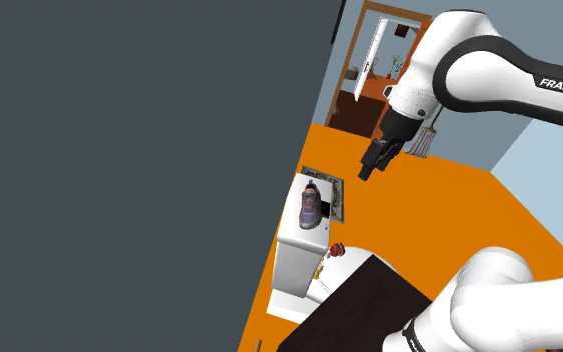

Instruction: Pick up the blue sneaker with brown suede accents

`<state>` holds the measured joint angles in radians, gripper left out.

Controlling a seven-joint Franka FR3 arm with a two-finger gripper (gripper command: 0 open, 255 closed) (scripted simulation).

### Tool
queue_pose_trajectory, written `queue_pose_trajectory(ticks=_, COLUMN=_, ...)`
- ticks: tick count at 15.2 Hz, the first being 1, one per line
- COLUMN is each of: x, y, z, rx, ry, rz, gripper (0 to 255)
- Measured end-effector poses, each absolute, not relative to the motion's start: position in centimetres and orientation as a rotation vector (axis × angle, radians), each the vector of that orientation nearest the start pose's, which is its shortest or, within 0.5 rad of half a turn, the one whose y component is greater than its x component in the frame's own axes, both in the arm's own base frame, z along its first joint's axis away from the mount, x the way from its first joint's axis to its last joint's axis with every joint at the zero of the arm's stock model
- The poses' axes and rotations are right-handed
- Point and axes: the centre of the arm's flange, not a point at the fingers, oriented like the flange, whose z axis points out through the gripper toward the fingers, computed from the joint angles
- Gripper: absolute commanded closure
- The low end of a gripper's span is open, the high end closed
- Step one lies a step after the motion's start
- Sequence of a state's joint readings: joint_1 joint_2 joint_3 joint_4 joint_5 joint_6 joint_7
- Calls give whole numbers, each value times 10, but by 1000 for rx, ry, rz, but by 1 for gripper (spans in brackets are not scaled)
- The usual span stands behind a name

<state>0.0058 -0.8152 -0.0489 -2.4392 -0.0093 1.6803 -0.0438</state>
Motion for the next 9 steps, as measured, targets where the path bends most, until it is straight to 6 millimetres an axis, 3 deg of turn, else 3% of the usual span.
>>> queue_pose_trajectory(ticks=2, x=312, y=-20, z=565, rx=-3119, ry=-19, rz=-88, gripper=0)
queue_pose_trajectory(ticks=9, x=367, y=-54, z=508, rx=-3152, ry=62, rz=-90, gripper=0)
